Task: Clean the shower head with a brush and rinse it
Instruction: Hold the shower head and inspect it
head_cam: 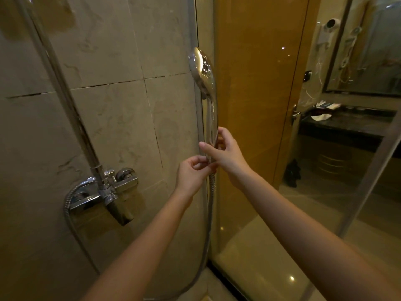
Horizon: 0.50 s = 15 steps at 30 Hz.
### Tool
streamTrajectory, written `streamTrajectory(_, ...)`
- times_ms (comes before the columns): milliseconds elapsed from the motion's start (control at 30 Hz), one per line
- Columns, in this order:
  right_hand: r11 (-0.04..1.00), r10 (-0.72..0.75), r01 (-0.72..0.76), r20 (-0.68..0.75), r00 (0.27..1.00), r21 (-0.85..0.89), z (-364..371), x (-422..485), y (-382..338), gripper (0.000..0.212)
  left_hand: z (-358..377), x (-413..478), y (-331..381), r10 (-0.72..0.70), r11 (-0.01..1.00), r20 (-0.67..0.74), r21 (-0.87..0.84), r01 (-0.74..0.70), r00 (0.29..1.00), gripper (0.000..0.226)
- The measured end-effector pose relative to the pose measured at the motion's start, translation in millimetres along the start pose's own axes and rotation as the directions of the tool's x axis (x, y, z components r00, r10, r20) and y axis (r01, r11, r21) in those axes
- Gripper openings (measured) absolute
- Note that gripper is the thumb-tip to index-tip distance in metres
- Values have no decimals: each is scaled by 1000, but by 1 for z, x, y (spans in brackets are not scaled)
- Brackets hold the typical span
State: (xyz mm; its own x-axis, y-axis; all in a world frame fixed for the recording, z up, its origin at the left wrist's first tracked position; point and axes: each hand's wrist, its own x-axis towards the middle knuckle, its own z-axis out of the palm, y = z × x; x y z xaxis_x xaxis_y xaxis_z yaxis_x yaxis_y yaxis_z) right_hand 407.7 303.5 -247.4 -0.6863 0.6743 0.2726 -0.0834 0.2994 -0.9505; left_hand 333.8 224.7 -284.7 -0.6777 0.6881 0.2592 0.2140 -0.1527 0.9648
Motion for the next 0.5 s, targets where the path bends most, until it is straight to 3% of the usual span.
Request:
streamTrajectory(100,997,-59,54,-105,993,-51,3,5,-2,63,1,1,2,13,999,-15,30,-12,1000,8)
streamTrajectory(233,993,-84,75,-104,991,-87,7,9,2,46,0,4,2,-4,998,-43,64,7,999,8)
streamTrajectory(367,995,-94,96,-77,993,31,3,8,6,51,-3,7,1,-10,998,-37,55,12,999,10)
streamTrajectory(500,986,-37,40,-21,999,164,4,9,6,37,-6,11,0,-21,1000,-14,19,22,1000,11)
